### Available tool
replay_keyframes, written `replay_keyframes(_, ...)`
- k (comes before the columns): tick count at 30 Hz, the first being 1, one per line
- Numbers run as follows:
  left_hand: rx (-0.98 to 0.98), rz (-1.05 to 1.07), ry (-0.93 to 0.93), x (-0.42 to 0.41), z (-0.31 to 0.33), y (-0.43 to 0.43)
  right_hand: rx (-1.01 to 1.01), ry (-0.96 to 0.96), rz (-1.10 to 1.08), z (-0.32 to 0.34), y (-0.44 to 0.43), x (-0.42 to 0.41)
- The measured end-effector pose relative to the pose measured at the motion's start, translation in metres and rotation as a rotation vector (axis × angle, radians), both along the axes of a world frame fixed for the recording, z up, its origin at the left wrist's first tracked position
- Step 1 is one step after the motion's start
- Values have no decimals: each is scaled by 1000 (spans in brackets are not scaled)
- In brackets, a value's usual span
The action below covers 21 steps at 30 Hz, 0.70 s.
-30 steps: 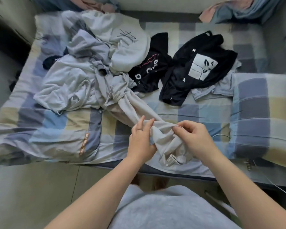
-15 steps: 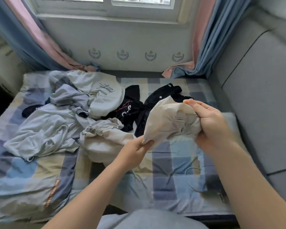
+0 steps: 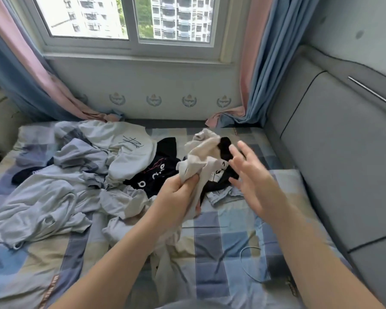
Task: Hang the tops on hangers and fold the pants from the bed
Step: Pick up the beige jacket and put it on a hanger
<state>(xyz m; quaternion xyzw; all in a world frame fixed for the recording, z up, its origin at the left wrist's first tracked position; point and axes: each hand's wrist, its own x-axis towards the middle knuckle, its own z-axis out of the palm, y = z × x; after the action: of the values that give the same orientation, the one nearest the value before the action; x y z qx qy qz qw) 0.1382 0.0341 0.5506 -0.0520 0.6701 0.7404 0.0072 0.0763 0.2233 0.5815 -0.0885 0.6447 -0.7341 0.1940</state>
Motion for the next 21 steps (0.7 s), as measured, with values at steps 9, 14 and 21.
replay_keyframes(9,187,84,74,-11,63,6,245,27,285,-60,-40,35)
replay_keyframes(14,234,49,110,-22,74,3,556,-23,253,-104,-39,31)
replay_keyframes(21,116,177,-65,-41,30,-22,602,-73,40,-109,-8,18)
